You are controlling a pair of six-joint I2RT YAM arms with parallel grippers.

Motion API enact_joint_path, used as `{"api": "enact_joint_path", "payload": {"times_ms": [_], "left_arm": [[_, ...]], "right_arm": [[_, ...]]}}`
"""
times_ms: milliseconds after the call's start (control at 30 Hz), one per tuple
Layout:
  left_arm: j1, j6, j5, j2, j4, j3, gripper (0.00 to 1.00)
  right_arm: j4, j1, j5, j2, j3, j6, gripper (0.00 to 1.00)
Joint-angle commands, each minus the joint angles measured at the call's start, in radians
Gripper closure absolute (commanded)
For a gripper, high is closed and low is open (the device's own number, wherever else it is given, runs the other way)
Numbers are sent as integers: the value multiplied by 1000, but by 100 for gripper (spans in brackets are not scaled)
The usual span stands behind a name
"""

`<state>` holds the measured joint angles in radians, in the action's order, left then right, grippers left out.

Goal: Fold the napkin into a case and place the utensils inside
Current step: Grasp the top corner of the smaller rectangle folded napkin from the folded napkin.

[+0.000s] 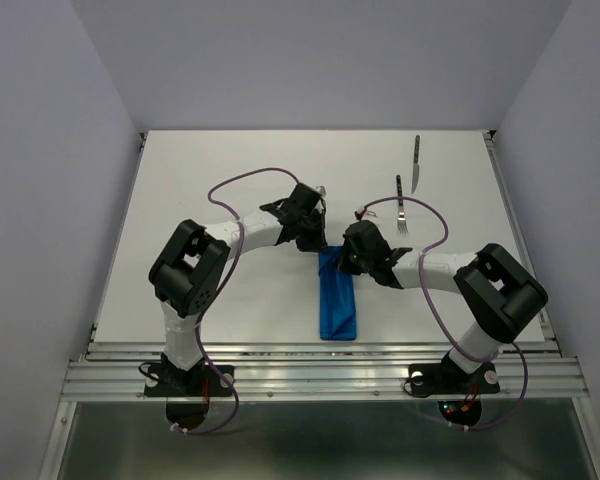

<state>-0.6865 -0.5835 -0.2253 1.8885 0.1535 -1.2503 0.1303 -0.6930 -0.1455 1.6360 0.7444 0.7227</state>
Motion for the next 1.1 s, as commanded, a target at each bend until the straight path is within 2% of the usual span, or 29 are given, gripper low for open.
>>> {"api": "enact_joint_path", "payload": {"times_ms": [0, 700, 800, 1067], "left_arm": [[-16, 20, -55, 4, -38, 6, 100], [-28, 10, -106, 116, -89, -5, 100], [-28, 8, -101, 104, -88, 8, 100], [-39, 10, -31, -67, -2, -14, 100]], "right_arm": [[-12, 3, -11, -1, 0, -6, 99], [-29, 3, -20, -11, 7, -8, 99], [-27, 3, -22, -8, 6, -8, 99], [-28, 3, -25, -1, 9, -9, 99]]}}
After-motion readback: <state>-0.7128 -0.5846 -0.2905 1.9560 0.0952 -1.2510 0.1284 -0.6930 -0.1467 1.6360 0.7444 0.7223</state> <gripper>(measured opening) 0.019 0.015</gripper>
